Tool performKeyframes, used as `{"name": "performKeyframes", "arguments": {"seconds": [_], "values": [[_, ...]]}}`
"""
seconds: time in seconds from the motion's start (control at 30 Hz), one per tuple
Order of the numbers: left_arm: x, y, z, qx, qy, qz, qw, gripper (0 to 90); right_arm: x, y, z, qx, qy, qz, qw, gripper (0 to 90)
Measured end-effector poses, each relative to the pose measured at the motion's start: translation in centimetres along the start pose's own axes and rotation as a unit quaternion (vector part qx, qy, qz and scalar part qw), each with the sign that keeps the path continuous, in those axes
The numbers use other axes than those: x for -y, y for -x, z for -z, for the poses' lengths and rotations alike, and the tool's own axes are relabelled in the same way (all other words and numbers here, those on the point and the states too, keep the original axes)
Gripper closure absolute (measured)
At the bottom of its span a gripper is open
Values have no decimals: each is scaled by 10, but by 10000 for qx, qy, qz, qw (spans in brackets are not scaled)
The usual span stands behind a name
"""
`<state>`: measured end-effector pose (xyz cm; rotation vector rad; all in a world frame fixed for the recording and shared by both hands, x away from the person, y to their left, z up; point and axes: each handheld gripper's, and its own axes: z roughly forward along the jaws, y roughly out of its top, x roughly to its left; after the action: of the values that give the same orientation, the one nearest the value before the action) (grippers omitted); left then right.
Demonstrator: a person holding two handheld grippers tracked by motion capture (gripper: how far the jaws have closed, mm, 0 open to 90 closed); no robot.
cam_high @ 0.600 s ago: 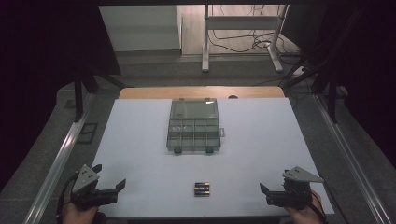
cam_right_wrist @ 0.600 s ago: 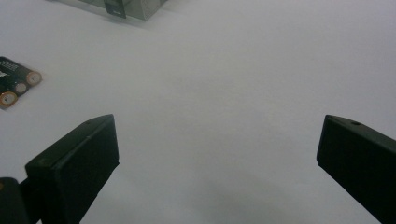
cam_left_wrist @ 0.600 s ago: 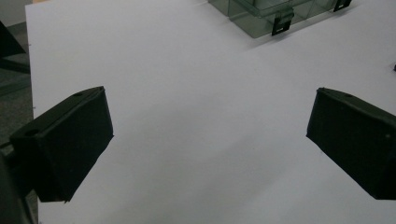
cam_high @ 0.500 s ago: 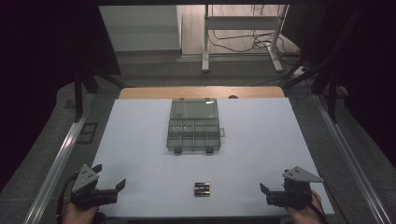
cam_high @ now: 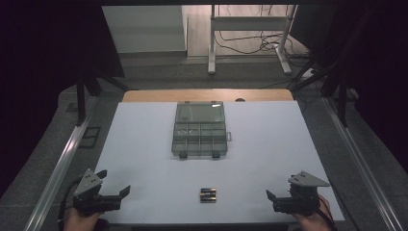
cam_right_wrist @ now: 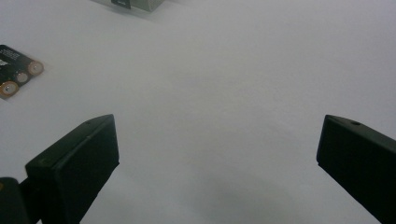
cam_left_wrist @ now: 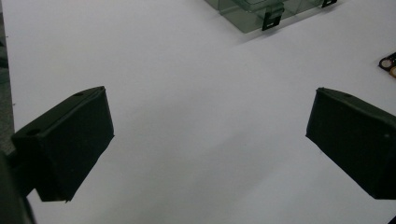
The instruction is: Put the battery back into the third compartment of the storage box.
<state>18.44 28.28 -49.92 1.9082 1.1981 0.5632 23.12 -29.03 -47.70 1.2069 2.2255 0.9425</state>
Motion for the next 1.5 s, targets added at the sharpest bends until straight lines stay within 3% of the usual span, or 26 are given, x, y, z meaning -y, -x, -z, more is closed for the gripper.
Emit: {"name": "performKeyframes", "arguments": {"seconds": [0.27, 0.53, 0.9, 1.2, 1.5], "values": [[0, -2, 1, 35, 22, 89, 10000, 13, -1, -2, -1, -76, 1, 87, 9999, 0], [0, -1, 0, 22, -1, 57, 10000, 13, -10, -6, -5, -430, 156, 118, 9989, 0], [0, -2, 0, 21, -10, 76, 10000, 14, -26, -6, -14, -530, 99, 314, 9981, 0], [0, -2, 0, 28, -9, 95, 10000, 14, -38, -9, -21, -768, -23, 62, 9970, 0], [0, -3, 0, 23, -15, 131, 9999, 14, -49, -16, -30, -865, -16, 287, 9958, 0]]}}
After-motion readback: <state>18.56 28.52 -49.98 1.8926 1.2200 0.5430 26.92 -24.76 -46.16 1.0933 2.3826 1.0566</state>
